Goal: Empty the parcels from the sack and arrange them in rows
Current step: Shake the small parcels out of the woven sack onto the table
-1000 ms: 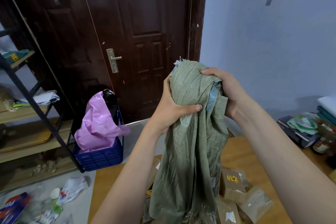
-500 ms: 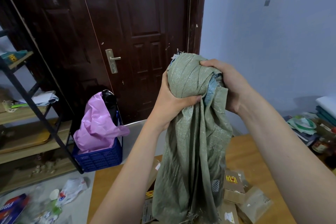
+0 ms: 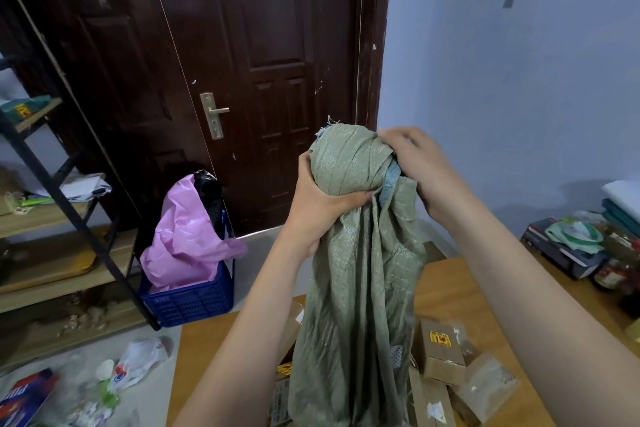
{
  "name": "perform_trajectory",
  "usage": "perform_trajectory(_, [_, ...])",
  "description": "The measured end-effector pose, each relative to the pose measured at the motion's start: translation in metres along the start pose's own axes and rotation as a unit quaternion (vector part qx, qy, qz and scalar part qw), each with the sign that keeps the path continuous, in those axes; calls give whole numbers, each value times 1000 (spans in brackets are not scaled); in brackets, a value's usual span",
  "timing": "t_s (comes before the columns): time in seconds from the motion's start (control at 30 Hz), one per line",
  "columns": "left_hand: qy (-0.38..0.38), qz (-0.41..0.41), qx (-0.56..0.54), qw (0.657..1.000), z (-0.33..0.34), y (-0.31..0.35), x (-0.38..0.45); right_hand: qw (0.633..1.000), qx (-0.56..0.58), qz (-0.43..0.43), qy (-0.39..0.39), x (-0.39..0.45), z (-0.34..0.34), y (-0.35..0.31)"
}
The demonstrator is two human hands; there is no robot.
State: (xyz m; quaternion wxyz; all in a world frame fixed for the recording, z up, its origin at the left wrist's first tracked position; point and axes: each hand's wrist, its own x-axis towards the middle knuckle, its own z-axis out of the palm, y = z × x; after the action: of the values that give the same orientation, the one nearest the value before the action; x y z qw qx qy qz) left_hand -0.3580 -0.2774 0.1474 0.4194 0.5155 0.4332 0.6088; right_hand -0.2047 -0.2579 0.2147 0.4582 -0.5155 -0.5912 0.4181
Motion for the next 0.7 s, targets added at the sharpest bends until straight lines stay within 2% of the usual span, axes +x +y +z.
perform_trajectory(0.07, [4, -1, 4, 1000, 0, -1, 1, 995, -35, -88, 27, -3, -1, -3])
perform_trajectory(0.13, [11, -6, 8, 1000, -1, -2, 2, 989, -59, -135, -17, -5, -3, -4])
perform_trajectory(0.27, [33, -21, 16, 999, -1, -3, 4, 969, -149, -151, -127, -7, -8, -7])
perform_trajectory(0.4, [29, -34, 22, 999, -1, -2, 3, 911, -315, -155, -216, -7, -11, -2])
perform_trajectory(0.5, [1, -48, 16, 999, -2, -4, -1, 910, -322, -147, -216, -3, -8, 11])
perform_trajectory(0.7, [-82, -58, 34, 994, -14, -8, -5, 955, -225, -141, -132, 9, -4, 32])
